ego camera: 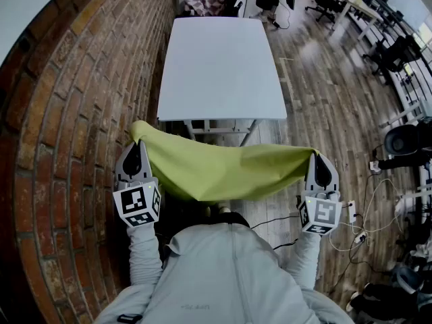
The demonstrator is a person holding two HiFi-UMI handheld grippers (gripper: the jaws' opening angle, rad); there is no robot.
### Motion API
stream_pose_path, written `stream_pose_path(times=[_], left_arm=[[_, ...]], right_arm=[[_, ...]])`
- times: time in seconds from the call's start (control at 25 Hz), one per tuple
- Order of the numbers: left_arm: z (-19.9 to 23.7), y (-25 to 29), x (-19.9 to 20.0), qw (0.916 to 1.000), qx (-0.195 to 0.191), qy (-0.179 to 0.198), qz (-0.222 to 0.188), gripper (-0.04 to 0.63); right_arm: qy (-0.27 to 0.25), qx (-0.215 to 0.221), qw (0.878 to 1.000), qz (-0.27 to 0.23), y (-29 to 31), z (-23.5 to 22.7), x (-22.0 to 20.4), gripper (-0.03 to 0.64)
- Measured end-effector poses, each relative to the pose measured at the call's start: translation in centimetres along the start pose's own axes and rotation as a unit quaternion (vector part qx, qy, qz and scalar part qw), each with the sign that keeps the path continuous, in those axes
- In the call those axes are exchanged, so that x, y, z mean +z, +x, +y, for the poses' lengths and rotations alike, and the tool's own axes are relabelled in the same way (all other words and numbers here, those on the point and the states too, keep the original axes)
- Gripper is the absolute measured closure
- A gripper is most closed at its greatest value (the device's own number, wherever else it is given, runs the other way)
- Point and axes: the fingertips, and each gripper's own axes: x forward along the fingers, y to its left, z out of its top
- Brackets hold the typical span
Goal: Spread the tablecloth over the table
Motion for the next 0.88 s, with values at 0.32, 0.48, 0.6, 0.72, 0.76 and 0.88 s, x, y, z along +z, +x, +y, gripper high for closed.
stream_pose_path(times=[0.32, 0.48, 0.6, 0.72, 0.76, 0.88], left_arm=[[-0.5, -0.7, 0.0, 0.9999, 0.004, 0.011, 0.0, 0.569], [-1.1, -0.9, 0.1, 0.9998, 0.011, 0.014, -0.004, 0.569], [-1.3, -0.9, 0.4, 0.9997, 0.018, 0.014, -0.008, 0.569], [-1.3, -0.7, 1.1, 0.9994, 0.027, 0.016, -0.013, 0.569], [-1.2, -0.5, 1.4, 0.9993, 0.03, 0.016, -0.015, 0.569], [-0.9, 0.6, 2.2, 0.9988, 0.039, 0.017, -0.024, 0.569]], right_arm=[[0.003, -0.006, 1.0, -0.006, -1.0, -0.2, -0.1, 0.594], [-0.005, 0.007, 1.0, -0.016, -0.6, -0.1, -0.1, 0.594], [-0.009, 0.011, 1.0, -0.023, 0.0, -0.3, 0.1, 0.594], [-0.008, 0.007, 0.999, -0.03, 0.5, -1.2, 0.4, 0.594], [-0.008, 0.005, 0.999, -0.033, 0.7, -1.6, 0.6, 0.594], [-0.008, 0.003, 0.999, -0.04, 2.1, -2.2, 1.1, 0.594]])
